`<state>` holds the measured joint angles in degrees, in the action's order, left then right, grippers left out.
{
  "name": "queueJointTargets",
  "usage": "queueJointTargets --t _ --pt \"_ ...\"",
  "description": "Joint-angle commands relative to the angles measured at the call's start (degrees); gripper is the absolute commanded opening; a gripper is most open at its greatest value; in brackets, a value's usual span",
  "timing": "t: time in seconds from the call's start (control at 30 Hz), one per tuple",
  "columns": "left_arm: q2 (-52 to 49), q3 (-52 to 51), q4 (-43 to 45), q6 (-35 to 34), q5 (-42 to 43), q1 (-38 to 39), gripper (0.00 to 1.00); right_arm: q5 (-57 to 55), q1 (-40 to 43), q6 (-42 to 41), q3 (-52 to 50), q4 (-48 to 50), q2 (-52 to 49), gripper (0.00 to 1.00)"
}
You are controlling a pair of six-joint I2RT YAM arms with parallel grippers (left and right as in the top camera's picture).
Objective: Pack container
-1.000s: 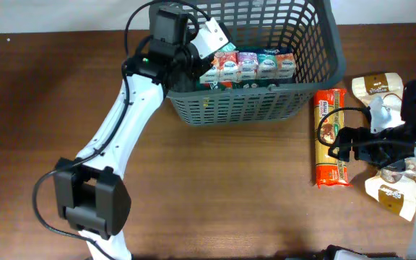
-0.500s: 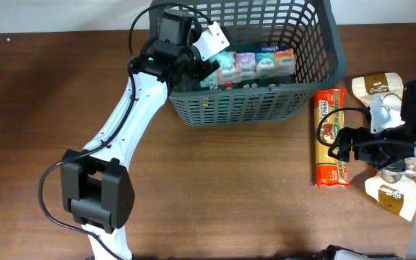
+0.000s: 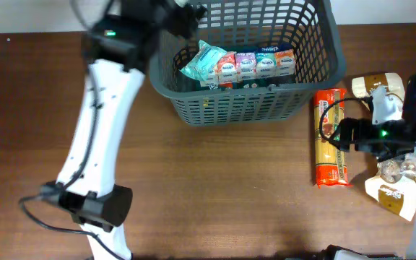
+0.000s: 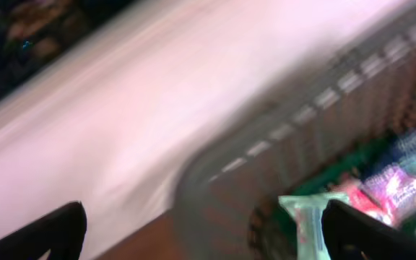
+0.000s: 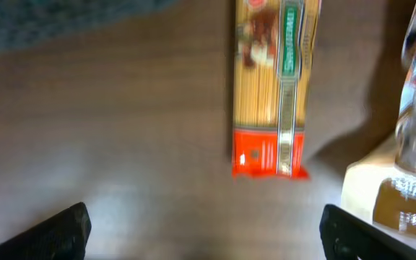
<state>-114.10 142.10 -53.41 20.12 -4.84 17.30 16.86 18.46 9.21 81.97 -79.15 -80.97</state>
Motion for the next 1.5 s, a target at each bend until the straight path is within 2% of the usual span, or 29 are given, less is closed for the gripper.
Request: queueJointTargets --t 0.0,0.2,0.3,0.43,0.57,0.67,0.8,0.93,0.97,1.03,1.17,1.33,1.47 --pt "0.24 7.28 -4.48 -13.64 -3.58 -4.79 0.99 2.38 0.31 0.33 0.85 2.05 -0.09 0.99" --pt "0.2 10.82 -15.98 -28.3 -2.95 -16.11 0.99 2.62 0.31 0.35 0.85 6.86 -0.09 0.99" --pt "-0.66 10.62 -21.86 -31.41 -0.07 -20.92 0.99 2.16 0.31 0.37 0.85 9.16 -0.09 0.99" --pt "-2.58 10.62 -27.15 -31.41 0.55 -25.18 0.99 -0.5 0.31 0.37 0.85 11.32 -0.09 0.99" --pt "-4.11 10.6 -30.77 -31.41 0.52 -27.28 0.99 -12.96 0.33 -0.04 0.37 11.58 -0.55 0.99" --pt "-4.87 10.6 -31.5 -31.41 0.52 -27.71 0.99 -19.32 0.68 -4.42 0.33 12.41 -1.68 0.99" --pt "-4.98 10.6 -31.52 -31.41 0.55 -27.69 0.99 -19.08 3.41 -11.98 0.31 14.45 -4.44 0.99" --pt "-5.01 10.6 -31.52 -31.41 0.55 -27.69 0.99 -19.1 8.61 -17.14 0.31 11.69 -9.4 0.98" --pt "-5.01 10.6 -31.52 -31.41 0.55 -27.69 0.99 -19.12 10.84 -17.25 0.31 10.19 -11.96 0.91" --pt "-5.01 10.6 -31.52 -31.41 0.55 -27.69 0.99 -19.74 12.96 -17.27 0.31 8.24 -15.19 0.84" --pt "-5.03 10.6 -31.52 -31.41 0.55 -27.69 0.99 -25.33 13.4 -17.22 -0.9 6.73 -20.02 0.83" --pt "-5.03 10.6 -31.52 -31.41 0.55 -27.69 0.99 -33.62 11.15 -17.22 -4.02 10.29 -20.72 0.86" --pt "-5.03 10.6 -31.52 -31.41 0.55 -27.69 0.99 -34.14 11.19 -17.05 -5.16 12.98 -20.72 0.88"
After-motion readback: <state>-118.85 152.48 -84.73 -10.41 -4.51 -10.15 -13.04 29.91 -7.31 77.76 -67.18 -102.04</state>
